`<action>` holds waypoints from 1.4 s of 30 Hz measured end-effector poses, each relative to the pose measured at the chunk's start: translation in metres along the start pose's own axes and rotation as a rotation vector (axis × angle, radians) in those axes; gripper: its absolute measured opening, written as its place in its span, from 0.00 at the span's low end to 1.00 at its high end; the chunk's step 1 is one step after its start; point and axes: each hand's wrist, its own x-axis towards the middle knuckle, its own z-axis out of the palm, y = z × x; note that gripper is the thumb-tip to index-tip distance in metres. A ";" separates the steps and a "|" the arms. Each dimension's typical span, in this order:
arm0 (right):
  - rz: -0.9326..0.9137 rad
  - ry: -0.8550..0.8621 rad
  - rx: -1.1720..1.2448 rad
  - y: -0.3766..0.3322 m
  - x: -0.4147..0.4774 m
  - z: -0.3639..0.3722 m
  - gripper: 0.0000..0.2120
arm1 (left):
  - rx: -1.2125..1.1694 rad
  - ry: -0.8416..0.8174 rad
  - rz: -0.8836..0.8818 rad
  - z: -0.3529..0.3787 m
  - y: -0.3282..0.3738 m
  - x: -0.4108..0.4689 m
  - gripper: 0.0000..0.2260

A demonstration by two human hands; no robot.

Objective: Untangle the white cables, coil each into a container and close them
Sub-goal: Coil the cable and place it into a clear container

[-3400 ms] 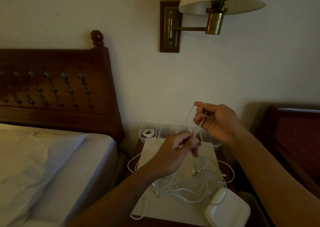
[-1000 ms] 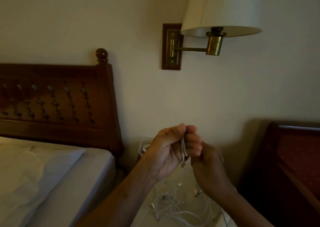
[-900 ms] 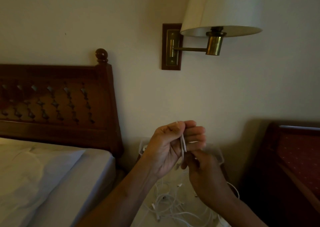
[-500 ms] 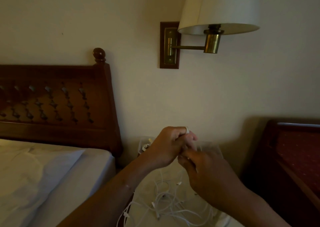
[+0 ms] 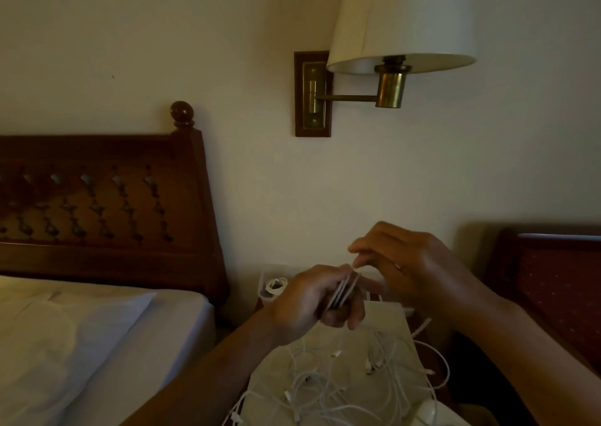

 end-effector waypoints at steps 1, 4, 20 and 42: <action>0.032 0.065 0.038 0.006 0.000 0.004 0.12 | -0.007 0.006 0.028 0.002 0.000 0.000 0.23; 0.182 0.243 0.187 0.018 -0.004 0.016 0.06 | -0.062 0.029 0.068 0.006 0.000 -0.001 0.21; 0.351 0.353 0.322 0.005 -0.010 0.029 0.07 | -0.272 0.031 0.063 0.016 0.006 -0.008 0.14; 0.425 -0.421 -0.028 -0.047 -0.028 0.042 0.13 | 0.435 0.311 0.162 0.016 0.011 0.010 0.12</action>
